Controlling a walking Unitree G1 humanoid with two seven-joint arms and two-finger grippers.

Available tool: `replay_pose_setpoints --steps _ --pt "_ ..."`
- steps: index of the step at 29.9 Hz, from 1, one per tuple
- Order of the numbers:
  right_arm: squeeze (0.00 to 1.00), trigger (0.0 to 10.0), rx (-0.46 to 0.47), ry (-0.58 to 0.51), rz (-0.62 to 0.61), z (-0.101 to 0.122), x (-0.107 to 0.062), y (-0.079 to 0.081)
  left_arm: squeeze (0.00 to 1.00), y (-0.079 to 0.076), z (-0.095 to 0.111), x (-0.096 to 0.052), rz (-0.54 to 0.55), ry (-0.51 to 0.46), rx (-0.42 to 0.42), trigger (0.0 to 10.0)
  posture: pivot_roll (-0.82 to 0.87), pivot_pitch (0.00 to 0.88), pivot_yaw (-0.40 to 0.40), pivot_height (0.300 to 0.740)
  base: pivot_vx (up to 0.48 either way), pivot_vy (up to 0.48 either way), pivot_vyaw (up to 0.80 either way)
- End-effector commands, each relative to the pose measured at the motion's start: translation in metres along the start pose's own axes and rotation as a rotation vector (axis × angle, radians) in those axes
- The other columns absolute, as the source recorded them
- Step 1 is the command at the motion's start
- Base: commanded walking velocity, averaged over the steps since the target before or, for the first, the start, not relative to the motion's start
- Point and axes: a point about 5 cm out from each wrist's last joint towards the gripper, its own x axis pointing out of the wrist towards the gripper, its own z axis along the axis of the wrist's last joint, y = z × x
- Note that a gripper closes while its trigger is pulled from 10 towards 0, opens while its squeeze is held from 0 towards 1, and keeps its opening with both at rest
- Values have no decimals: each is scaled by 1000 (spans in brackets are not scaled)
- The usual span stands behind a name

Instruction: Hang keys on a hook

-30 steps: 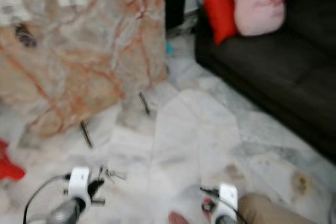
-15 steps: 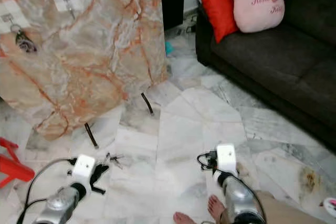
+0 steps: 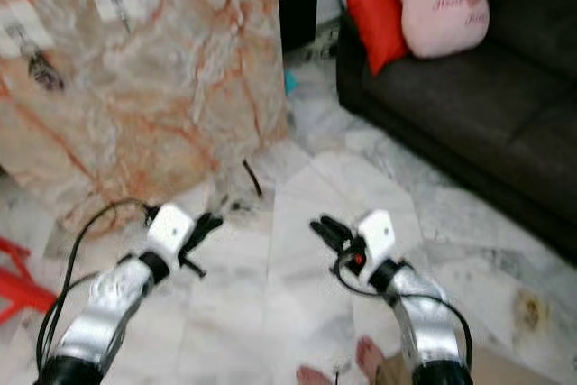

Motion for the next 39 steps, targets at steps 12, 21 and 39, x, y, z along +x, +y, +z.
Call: replay_pose_setpoints --steps 12,21,39 --pt "0 10000 -17 21 107 12 1 11 0 -21 49 -4 -246 -64 26 10000 -73 42 -1 740 0 0 0" --pt "373 10000 -100 55 -35 14 1 1 0 -29 68 4 -303 -89 13 10000 -76 49 -4 740 0 0 0" --pt "0 10000 -100 3 -39 26 1 18 0 -48 88 26 -384 -141 -58 10000 -89 64 16 740 0 0 0"
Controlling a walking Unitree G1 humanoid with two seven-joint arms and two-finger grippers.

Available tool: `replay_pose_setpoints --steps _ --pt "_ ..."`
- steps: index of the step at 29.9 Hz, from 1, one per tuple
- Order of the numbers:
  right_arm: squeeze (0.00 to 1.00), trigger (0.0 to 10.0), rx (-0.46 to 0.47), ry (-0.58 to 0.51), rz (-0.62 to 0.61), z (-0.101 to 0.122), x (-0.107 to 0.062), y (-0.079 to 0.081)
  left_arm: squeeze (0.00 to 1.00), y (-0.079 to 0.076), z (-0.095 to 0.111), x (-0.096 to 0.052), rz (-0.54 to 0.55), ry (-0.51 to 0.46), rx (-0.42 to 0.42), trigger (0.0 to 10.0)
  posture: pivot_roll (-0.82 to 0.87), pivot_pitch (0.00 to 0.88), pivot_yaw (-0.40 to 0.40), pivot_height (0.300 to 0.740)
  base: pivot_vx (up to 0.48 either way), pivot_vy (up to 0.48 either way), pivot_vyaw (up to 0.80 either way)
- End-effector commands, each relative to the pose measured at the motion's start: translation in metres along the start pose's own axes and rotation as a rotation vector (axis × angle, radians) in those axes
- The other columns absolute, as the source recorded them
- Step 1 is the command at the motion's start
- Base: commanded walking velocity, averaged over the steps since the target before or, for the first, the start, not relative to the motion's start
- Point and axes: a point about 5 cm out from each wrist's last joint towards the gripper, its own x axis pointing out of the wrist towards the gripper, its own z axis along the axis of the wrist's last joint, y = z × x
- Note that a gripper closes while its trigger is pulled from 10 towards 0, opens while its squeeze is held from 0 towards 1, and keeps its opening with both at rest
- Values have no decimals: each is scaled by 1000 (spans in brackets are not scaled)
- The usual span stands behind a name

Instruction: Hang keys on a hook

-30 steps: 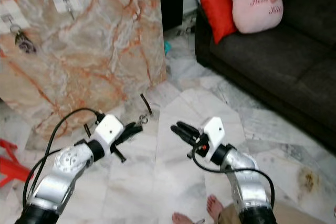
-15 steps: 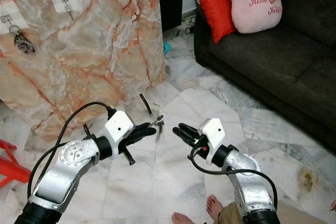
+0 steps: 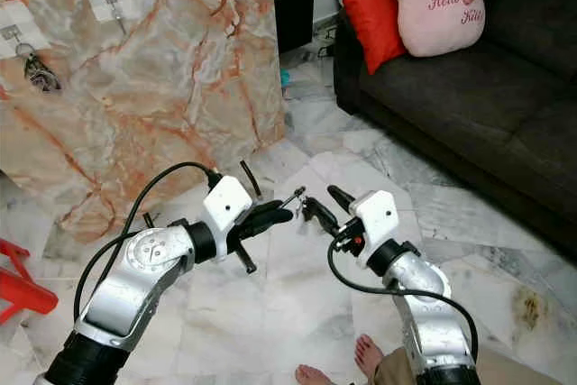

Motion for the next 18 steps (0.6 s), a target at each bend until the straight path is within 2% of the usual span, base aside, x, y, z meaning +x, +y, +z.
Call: replay_pose_setpoints --steps 1,10,18 --pt "0 10000 -5 -6 61 5 1 7 0 -4 4 6 -45 -8 6 10000 -89 64 16 740 0 0 0" --pt "0 10000 -16 3 77 8 2 9 0 -6 10 13 -83 -34 12 10000 -92 63 16 740 0 0 0" --pt "0 10000 -27 -45 33 19 6 5 0 -8 12 13 -110 -39 16 10000 -93 60 17 740 0 0 0"
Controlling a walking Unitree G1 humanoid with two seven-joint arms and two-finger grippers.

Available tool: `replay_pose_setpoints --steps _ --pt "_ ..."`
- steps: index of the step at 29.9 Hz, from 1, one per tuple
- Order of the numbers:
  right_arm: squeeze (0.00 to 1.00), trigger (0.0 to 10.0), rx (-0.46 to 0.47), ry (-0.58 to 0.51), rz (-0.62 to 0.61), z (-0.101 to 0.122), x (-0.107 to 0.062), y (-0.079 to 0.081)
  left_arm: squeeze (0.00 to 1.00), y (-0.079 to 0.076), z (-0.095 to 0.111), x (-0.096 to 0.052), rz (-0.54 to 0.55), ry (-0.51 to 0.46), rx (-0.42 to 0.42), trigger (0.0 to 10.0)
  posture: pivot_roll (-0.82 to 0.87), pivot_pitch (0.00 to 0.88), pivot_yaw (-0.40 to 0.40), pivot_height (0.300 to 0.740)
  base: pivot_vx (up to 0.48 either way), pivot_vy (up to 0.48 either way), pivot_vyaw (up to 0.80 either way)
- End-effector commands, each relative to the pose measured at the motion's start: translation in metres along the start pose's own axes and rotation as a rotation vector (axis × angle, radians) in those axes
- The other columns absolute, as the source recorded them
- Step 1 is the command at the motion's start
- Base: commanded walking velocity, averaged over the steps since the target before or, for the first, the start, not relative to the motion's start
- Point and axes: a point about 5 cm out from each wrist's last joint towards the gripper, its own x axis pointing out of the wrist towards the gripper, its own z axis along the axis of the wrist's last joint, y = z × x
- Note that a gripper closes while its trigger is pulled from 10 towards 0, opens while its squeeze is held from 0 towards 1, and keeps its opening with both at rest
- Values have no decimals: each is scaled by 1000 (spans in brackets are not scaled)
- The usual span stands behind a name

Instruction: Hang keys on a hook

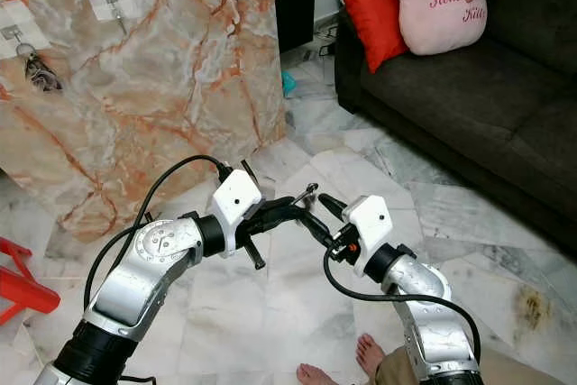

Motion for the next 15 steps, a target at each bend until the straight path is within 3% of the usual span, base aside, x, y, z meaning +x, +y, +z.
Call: replay_pose_setpoints --steps 1,15 --pt "0 10000 -16 -58 13 14 6 3 0 -7 5 6 -61 -30 -1 10000 -93 59 17 740 0 0 0" --pt "0 10000 0 -125 41 27 9 16 0 -11 7 7 -89 -47 -15 10000 -99 59 24 740 0 0 0"
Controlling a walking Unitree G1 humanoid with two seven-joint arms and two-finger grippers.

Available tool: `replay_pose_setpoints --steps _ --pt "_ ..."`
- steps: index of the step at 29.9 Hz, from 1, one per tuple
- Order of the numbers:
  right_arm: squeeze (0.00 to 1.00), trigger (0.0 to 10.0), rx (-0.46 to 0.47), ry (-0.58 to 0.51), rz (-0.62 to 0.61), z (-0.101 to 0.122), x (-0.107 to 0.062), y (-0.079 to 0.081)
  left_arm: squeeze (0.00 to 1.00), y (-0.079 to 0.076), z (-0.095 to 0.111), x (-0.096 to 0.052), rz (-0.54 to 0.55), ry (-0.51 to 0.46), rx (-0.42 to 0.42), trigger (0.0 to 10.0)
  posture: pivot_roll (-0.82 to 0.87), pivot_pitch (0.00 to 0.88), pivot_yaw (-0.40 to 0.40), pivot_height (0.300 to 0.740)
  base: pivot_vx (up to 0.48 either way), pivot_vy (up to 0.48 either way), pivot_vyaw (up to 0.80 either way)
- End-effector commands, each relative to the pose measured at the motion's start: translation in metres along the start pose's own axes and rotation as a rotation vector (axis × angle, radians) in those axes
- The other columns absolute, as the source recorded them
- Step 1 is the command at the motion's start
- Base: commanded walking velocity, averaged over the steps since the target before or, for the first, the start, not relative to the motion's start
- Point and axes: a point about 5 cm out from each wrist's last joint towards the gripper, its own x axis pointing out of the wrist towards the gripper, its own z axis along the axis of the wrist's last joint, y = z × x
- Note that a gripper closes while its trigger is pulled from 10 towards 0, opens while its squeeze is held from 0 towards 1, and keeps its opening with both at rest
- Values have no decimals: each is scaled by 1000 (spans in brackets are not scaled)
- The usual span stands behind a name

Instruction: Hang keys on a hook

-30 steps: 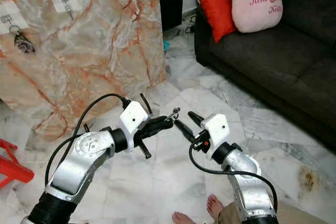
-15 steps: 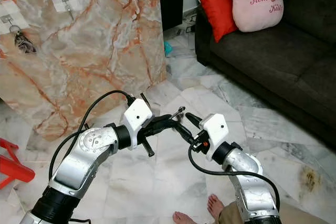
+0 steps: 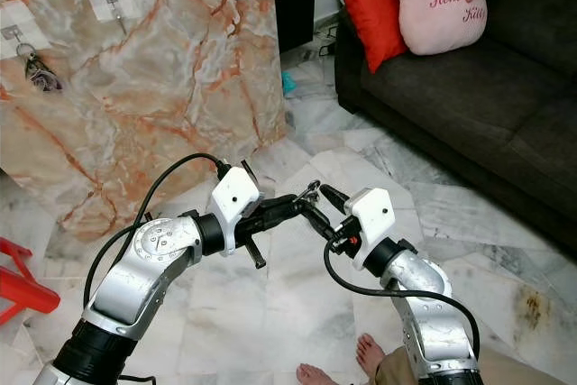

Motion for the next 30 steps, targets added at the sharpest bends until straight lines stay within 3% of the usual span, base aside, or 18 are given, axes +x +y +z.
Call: replay_pose_setpoints --steps 1,12,30 --pt "0 10000 -11 -81 64 16 9 13 0 -10 3 7 -66 -13 0 10000 -99 59 24 740 0 0 0" --pt "0 10000 13 -78 122 18 9 22 0 -11 3 7 -73 -18 -6 10000 -98 67 25 740 0 0 0" --pt "0 10000 -41 -89 23 23 9 10 0 -17 -2 -4 -175 19 -20 10000 -91 81 28 740 0 0 0"
